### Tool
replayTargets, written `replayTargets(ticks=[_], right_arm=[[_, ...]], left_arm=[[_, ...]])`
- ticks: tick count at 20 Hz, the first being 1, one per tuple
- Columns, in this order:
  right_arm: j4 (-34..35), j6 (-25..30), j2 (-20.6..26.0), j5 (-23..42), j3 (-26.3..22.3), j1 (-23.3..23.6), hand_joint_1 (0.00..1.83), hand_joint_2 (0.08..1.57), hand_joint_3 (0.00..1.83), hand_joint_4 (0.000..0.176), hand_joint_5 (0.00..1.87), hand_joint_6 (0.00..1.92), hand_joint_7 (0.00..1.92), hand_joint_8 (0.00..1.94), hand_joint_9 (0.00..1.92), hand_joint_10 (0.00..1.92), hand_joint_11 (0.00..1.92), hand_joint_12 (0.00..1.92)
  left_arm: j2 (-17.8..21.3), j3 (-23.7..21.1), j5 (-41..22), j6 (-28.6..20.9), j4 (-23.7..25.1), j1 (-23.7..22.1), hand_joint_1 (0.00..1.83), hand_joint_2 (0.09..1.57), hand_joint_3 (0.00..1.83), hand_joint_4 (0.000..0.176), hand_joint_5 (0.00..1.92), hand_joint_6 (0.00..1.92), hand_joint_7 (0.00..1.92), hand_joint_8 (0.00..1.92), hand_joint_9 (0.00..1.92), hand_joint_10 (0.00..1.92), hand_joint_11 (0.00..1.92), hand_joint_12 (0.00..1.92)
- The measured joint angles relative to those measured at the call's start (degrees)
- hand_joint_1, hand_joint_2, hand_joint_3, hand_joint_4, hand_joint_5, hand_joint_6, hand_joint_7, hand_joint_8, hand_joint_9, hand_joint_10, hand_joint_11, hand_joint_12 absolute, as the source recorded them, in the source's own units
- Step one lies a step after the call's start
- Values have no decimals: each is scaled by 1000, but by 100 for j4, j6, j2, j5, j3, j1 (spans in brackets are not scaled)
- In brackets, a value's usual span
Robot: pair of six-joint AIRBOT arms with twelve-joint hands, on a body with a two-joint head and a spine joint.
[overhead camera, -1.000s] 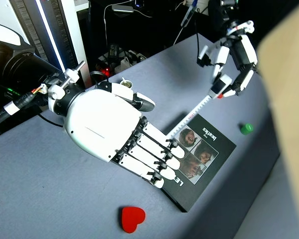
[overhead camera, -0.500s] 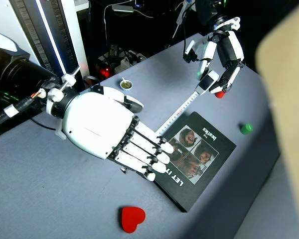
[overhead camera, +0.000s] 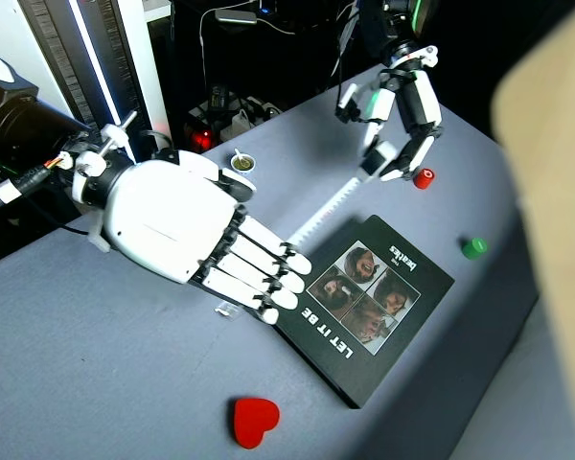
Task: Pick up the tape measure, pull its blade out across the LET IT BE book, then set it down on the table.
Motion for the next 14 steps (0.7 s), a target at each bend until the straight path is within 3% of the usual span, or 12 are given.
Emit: replayTargets(ticks=[6,14], right_arm=[[15,-15,164,-133,-308,-50,119,1101,0,0,154,3,154,1,118,1,0,718],[-4,-66,164,-181,-372,-116,118,1108,1,0,164,7,163,3,121,2,0,749]], left_arm=[[-188,-24,-129,72,-92,166,1375,1101,0,0,1020,691,970,994,973,1292,810,1347],[-417,173,-177,380,-52,286,1372,1105,1,0,1007,720,960,1005,963,1304,798,1360]])
